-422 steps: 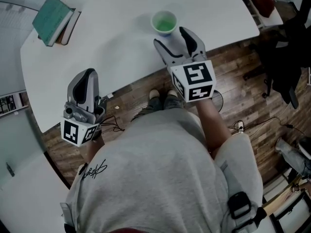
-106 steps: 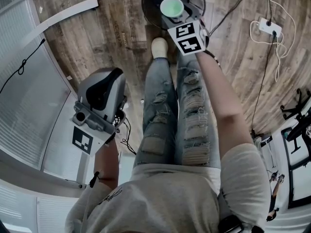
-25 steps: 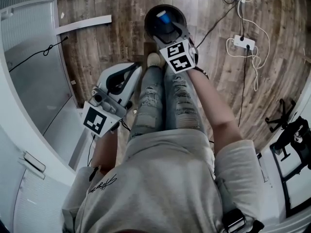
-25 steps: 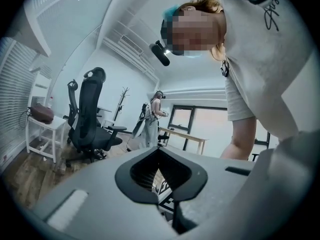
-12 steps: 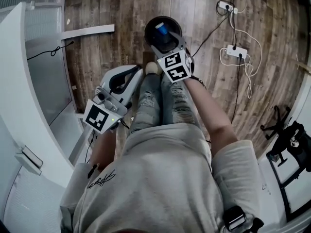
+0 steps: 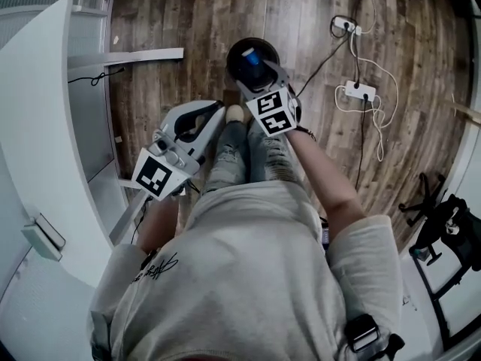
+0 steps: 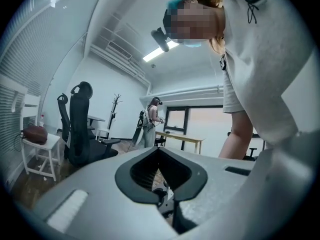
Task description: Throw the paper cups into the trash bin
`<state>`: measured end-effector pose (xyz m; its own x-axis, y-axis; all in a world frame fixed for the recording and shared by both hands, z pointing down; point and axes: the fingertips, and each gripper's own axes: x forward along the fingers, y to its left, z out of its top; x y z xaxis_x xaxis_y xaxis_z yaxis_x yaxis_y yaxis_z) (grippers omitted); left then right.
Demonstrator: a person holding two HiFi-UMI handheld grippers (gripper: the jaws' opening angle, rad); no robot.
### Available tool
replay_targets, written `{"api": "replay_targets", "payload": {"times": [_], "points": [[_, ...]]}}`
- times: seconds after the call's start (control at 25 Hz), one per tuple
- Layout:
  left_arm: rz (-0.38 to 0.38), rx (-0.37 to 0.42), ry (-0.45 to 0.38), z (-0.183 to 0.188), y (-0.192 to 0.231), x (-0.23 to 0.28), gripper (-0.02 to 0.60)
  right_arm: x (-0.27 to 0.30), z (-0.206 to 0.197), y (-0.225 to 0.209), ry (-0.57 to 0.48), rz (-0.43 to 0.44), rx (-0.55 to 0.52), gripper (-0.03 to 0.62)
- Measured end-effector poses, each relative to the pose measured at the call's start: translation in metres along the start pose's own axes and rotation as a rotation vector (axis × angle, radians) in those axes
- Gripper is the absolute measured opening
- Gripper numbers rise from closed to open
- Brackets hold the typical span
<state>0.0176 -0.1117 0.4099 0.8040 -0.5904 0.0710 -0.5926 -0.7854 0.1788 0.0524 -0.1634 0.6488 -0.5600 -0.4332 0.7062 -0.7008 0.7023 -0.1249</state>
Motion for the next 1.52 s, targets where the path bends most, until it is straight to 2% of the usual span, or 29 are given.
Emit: {"api": "replay_targets", "payload": {"times": [0.92, 1.16, 1.4, 1.52], "points": [[-0.035, 0.116, -0.011, 0.061, -0.022, -0.003, 0.003, -0.101, 0.085, 0.021, -0.175, -0.022, -0.051, 0.313], [-0.014, 0.15, -0.086, 0.089, -0.012, -0.005, 0.003, -0.128, 0.117, 0.02, -0.251, -0.029, -0.074, 0.313], [-0.004, 0.187, -0.097, 0.106, -0.008, -0.002, 0.003, -0.152, 0.148, 0.018, -0.318, -0.029, -0.09, 0.313], [-0.001, 0.172, -0.11, 0.113, -0.005, 0.001, 0.003, -0.165, 0.163, 0.014, -0.355, -0.029, -0.09, 0.313]]}}
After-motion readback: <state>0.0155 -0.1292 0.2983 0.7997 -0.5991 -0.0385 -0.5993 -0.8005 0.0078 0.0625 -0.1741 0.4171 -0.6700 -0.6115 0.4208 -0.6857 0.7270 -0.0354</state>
